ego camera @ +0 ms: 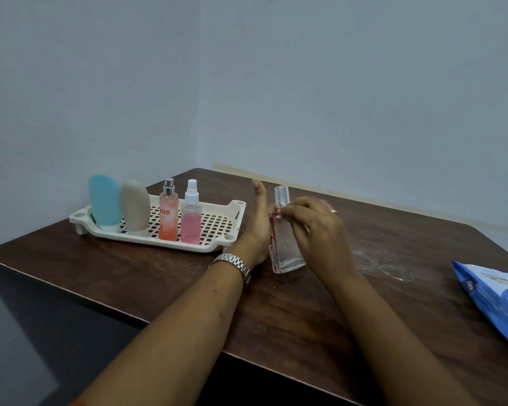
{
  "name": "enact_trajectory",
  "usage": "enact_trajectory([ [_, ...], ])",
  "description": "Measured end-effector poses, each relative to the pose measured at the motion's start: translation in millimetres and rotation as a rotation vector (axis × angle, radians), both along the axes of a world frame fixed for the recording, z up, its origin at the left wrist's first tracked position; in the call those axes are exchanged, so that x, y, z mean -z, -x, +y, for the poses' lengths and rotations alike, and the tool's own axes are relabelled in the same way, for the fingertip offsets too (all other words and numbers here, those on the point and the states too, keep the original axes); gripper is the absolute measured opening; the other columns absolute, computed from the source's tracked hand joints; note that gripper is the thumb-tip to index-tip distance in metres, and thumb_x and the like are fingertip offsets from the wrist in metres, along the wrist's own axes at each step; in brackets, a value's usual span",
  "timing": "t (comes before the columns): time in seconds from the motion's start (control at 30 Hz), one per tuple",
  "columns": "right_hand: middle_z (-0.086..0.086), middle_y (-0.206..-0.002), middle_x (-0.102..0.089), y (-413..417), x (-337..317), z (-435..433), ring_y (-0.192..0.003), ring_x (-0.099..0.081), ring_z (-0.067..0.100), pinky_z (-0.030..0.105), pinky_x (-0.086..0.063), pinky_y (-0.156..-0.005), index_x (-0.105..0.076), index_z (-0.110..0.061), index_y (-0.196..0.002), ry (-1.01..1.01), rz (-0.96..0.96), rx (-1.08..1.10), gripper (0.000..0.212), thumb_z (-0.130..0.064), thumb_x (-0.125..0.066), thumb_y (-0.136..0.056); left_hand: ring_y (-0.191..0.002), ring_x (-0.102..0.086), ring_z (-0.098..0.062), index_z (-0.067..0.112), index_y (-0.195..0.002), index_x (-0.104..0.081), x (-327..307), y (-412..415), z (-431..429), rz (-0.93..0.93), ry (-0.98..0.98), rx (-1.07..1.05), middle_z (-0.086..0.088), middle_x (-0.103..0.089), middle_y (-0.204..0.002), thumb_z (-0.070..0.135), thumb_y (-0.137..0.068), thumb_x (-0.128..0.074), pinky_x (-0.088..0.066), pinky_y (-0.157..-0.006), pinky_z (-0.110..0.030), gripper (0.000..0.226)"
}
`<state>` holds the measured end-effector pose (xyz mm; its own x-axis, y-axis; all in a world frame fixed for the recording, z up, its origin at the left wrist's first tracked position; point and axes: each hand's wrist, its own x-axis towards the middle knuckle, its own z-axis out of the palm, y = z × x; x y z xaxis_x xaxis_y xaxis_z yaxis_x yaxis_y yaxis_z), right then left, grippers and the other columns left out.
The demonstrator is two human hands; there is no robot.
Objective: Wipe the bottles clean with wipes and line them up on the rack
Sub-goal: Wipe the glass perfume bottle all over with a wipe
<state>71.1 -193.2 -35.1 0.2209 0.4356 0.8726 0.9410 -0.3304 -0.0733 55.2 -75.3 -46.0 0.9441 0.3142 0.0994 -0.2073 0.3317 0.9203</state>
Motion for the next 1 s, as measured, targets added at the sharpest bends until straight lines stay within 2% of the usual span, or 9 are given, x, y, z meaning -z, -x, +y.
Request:
enact_trajectory([
  [0.1,0.002,-0.095,-0.067,7.1,0.7,0.8,-0.089,-0.058,0.017,0.018,-0.043,-0.077,-0.072,-0.011,-0.090,0.097,-0.046,-0.050,0.018,-0.013,-0.055,-0.085,-0.055,-0.059,-0.014,0.019,-0.045,-0.060,-2.7,1.0,-0.6,-0.003,0.008,-0.032,0.001,-0.057,-0.049,0.079,-0.083,-0.011,-0.045,-0.059,-0.026,0.087],
  [0.17,0.002,-0.096,-0.067,6.0,0.3,-4.2,-0.091,-0.059,0.017,0.018,-0.043,-0.079,-0.073,-0.012,-0.089,0.162,-0.066,-0.064,0.017,-0.010,-0.057,-0.084,-0.052,-0.059,-0.012,0.018,-0.038,-0.061,-3.5,1.9,-0.8,-0.002,-0.010,-0.038,0.002,-0.058,-0.047,0.078,-0.084,-0.009,-0.045,-0.058,-0.025,0.092],
  [0.27,0.004,-0.094,-0.066,-2.4,-0.7,-13.6,-0.089,-0.061,0.019,0.023,-0.048,-0.078,-0.073,-0.009,-0.084,0.169,-0.076,-0.039,0.017,0.005,-0.066,-0.078,-0.060,-0.064,-0.018,0.016,-0.054,-0.070,-3.4,4.5,-2.4,-0.015,0.028,0.007,-0.004,-0.065,-0.057,0.080,-0.082,-0.008,-0.052,-0.066,-0.031,0.093],
  [0.47,-0.008,-0.090,-0.054,-6.6,-6.5,-17.3,-0.083,-0.055,0.004,0.018,-0.050,-0.071,-0.072,-0.008,-0.081,-0.135,0.125,-0.062,0.016,0.005,-0.063,-0.080,-0.081,-0.064,-0.026,0.008,-0.084,-0.069,-3.7,6.5,-1.7,-0.023,0.048,0.050,-0.010,-0.070,-0.077,0.082,-0.079,-0.008,-0.048,-0.094,-0.047,0.096],
  [0.53,-0.008,-0.092,-0.055,-4.9,-5.2,-15.2,-0.085,-0.054,0.002,0.015,-0.050,-0.072,-0.073,-0.009,-0.086,-0.114,0.152,-0.086,0.019,0.005,-0.061,-0.079,-0.080,-0.066,-0.025,0.010,-0.083,-0.070,-4.0,8.1,-1.5,-0.024,0.026,0.057,-0.009,-0.071,-0.075,0.081,-0.080,-0.008,-0.049,-0.091,-0.044,0.095],
  [0.7,-0.007,-0.106,-0.052,-0.3,-2.0,-14.8,-0.098,-0.054,0.001,0.009,-0.047,-0.084,-0.067,-0.009,-0.109,0.074,0.295,-0.195,0.032,0.001,-0.061,-0.079,-0.068,-0.069,-0.018,0.012,-0.083,-0.068,-3.9,6.3,-1.1,0.000,-0.026,-0.008,-0.006,-0.072,-0.069,0.077,-0.084,-0.006,-0.053,-0.068,-0.031,0.089],
  [0.8,-0.011,-0.103,-0.052,-0.3,-2.1,-13.9,-0.091,-0.052,-0.003,0.007,-0.048,-0.079,-0.069,-0.010,-0.109,0.092,0.243,-0.154,0.028,-0.003,-0.068,-0.082,-0.071,-0.067,-0.021,0.011,-0.083,-0.067,-3.9,6.2,0.5,0.010,-0.023,-0.003,-0.007,-0.070,-0.068,0.080,-0.082,-0.006,-0.054,-0.068,-0.031,0.092],
  [0.93,-0.010,-0.097,-0.059,3.4,-3.1,-12.3,-0.080,-0.055,0.001,0.014,-0.051,-0.070,-0.071,-0.017,-0.104,0.218,0.180,-0.109,0.023,-0.014,-0.071,-0.081,-0.061,-0.068,-0.015,0.010,-0.076,-0.067,-6.0,7.6,0.1,-0.007,0.026,0.027,-0.004,-0.068,-0.062,0.078,-0.084,-0.006,-0.054,-0.059,-0.025,0.091],
  [1.0,-0.008,-0.094,-0.062,5.8,-3.6,-12.7,-0.076,-0.057,0.003,0.021,-0.053,-0.065,-0.072,-0.019,-0.098,0.267,0.171,-0.110,0.018,-0.020,-0.072,-0.081,-0.064,-0.068,-0.018,0.007,-0.080,-0.068,-5.7,7.0,1.3,-0.005,0.059,0.048,-0.007,-0.069,-0.066,0.081,-0.081,-0.009,-0.055,-0.063,-0.028,0.094],
])
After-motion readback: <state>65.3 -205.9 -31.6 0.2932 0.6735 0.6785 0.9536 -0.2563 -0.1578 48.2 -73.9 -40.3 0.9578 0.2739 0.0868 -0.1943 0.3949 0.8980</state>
